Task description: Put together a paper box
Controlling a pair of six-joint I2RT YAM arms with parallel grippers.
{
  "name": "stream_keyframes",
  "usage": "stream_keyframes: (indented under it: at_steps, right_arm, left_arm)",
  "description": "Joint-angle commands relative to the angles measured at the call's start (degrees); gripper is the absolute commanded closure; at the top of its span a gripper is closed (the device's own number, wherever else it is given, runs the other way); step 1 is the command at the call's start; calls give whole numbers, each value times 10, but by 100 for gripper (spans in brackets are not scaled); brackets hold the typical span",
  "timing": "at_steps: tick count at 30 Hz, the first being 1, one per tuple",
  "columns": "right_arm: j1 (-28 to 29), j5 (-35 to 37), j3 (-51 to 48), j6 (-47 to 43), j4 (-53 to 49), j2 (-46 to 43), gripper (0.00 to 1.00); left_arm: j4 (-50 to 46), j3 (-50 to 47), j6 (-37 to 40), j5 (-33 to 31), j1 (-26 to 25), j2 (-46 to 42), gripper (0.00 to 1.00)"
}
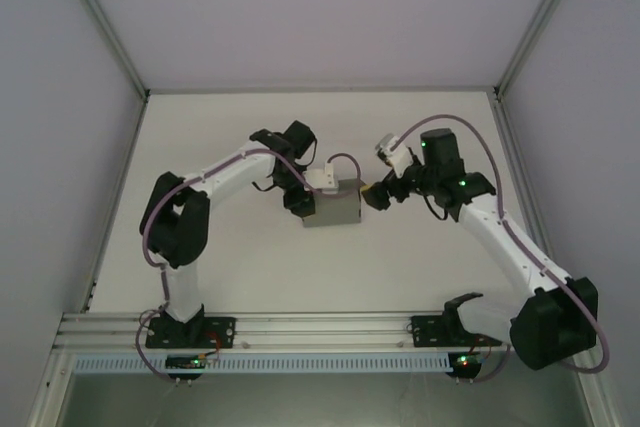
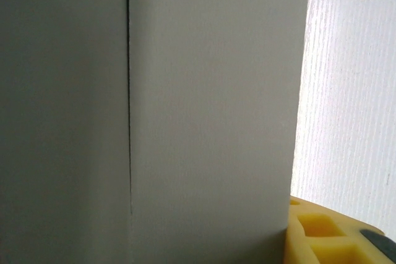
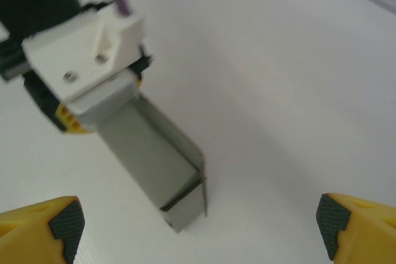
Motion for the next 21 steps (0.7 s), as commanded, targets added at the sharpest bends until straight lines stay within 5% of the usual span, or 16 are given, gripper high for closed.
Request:
stream_keyframes:
  at_steps: [1, 8, 15, 21]
  right_arm:
    - [21, 51, 16, -90, -53, 29, 2]
    - [39, 53, 60, -87, -48, 93, 16]
    - [55, 110, 63, -63, -6, 125, 53]
    - [56, 122, 63, -48, 4, 137, 68]
  left_arm:
    - [-35, 14, 18, 16, -1, 23, 61]
    - [-43, 24, 18, 14, -2, 28, 60]
    - [-33, 23, 7, -10, -10, 29, 57]
    - [-21, 19, 5, -13, -13, 26, 57]
